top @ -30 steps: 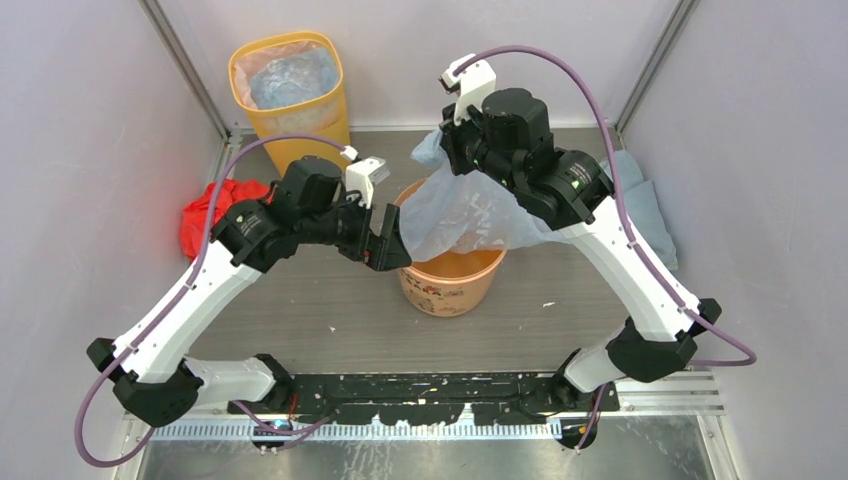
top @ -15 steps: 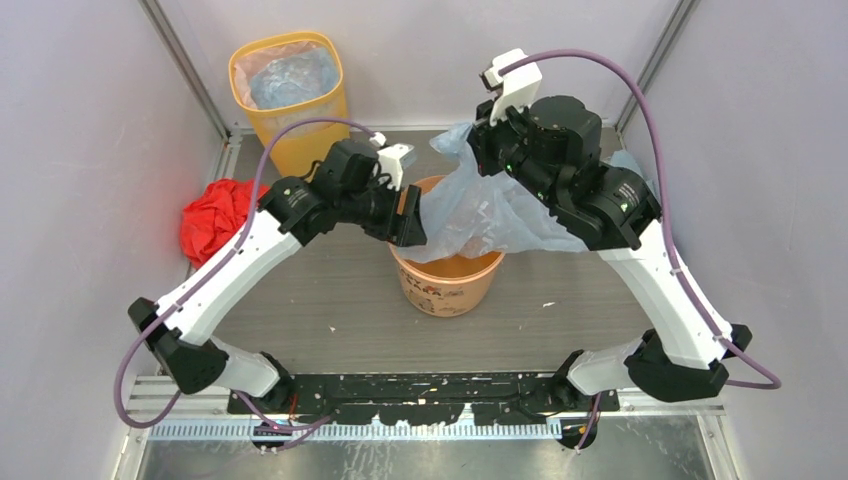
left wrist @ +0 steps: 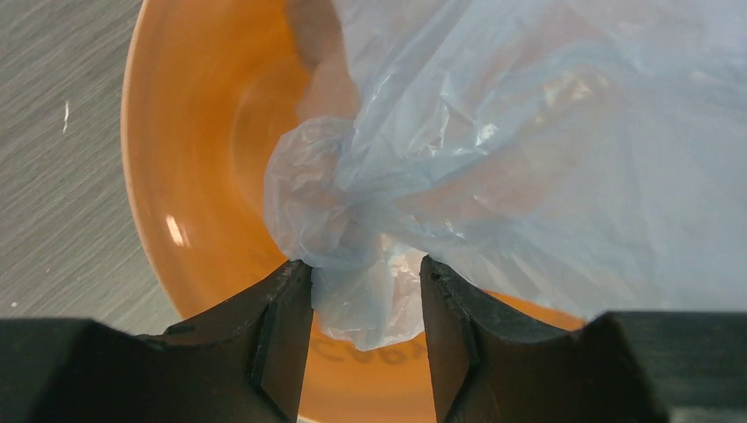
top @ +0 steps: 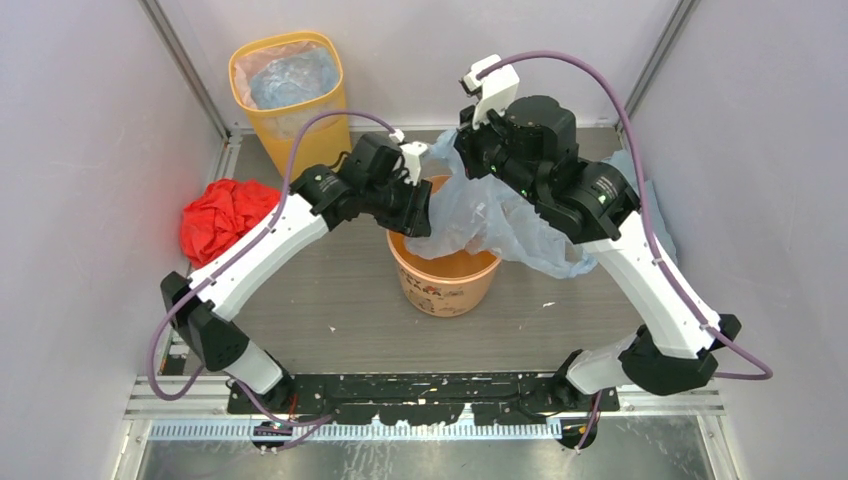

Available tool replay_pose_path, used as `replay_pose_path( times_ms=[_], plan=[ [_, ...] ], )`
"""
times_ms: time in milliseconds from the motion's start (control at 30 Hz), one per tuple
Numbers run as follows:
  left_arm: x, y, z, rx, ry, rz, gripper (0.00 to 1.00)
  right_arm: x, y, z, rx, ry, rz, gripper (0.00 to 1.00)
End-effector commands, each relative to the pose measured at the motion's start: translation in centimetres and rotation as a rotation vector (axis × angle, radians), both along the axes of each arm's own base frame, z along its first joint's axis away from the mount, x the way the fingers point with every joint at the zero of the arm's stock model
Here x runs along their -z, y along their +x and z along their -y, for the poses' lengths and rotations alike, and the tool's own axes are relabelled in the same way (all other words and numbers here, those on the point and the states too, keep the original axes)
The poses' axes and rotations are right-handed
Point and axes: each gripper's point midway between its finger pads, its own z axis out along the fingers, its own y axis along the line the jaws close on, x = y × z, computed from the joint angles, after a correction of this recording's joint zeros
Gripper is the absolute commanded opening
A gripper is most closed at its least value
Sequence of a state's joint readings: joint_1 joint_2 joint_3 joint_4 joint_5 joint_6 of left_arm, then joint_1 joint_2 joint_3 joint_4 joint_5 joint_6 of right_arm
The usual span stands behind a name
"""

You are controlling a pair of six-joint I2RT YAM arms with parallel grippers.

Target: Put the trash bags into the trash bin

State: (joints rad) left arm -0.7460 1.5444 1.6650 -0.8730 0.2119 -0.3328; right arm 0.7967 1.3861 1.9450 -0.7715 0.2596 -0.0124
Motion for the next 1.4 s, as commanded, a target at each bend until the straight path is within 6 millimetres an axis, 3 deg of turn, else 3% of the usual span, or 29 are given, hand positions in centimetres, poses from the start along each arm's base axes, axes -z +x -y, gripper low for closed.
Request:
replay_pose_path(
  times_ms=[0,133,233,333,700,833,1033,1200,1367],
  plan=[
    [2.6,1.1,-1.1,-0.038,0.124,0.002,0.48,-1.4,0.1,-1.8,-0.043,0.052,0.027,0.01],
    [3.8,1.9,-2.2,-0.075,0.21,0.008,0.53,-1.4,0.3,-2.7,-0.057,0.046,0.02,0.01],
    [2.8,2.0,-3.1,-0.104,0.221,0.05,0.69,-1.4,0.4,-3.0,-0.054,0.04,0.017,0.01],
    [1.3,1.7,-4.2,-0.126,0.228,0.092,0.77,-1.1,0.8,-3.1,-0.044,0.03,0.009,0.01],
    [-4.6,-1.5,-3.2,-0.042,0.025,0.156,0.79,-0.4,1.2,-2.7,-0.007,0.01,0.002,0.01],
    [-6.1,-2.1,-4.6,-0.073,0.004,0.194,0.76,-0.2,0.8,-3.3,-0.031,0.027,-0.016,0.01],
    [-8.5,-3.4,-7.7,-0.157,-0.035,0.277,0.71,0.6,-1.0,-6.1,-0.157,0.014,-0.038,0.01],
    [-10.7,-4.7,-9.4,-0.187,-0.091,0.326,0.81,2.0,-1.9,-8.6,-0.193,-0.019,-0.06,0.01],
    [-12.7,-5.5,-9.6,-0.196,-0.2,0.373,0.84,3.5,-3.0,-11.1,-0.207,-0.05,-0.075,0.01]
  ],
)
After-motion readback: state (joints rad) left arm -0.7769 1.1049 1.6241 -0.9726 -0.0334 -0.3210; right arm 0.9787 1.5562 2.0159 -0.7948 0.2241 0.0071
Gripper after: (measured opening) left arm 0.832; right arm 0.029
